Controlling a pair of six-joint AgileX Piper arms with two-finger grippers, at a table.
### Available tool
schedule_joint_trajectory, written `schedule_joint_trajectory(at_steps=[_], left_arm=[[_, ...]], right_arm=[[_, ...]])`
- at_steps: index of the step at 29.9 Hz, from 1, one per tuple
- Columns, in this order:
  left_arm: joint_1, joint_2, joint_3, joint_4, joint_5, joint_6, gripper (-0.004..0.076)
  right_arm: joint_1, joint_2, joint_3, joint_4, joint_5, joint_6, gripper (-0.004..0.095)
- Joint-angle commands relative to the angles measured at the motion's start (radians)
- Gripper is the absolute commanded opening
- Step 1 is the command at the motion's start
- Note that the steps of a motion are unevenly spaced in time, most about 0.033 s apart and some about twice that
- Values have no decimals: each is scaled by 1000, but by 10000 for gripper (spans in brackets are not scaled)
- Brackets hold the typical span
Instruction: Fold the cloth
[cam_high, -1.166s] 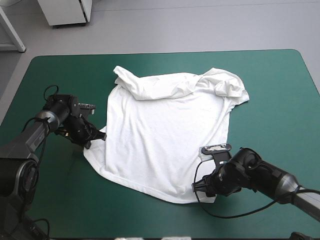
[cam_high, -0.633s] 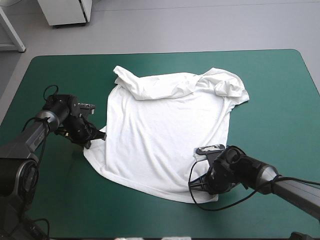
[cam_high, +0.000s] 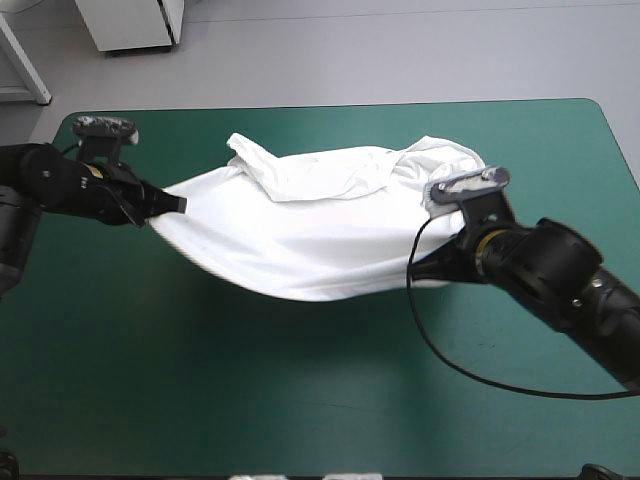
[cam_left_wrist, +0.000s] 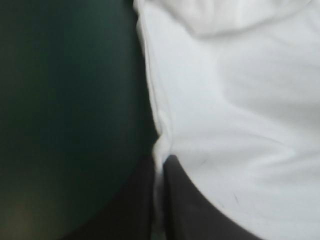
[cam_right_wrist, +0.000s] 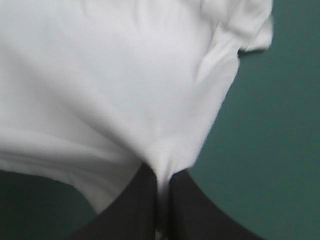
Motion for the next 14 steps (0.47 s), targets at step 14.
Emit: schedule_joint_trajectory(at_steps=[14], left_arm=[[3,-41,-816,-236,-212,10,-9]], right_arm=[[-1,114,-1037,-159,-59,-476,-16]])
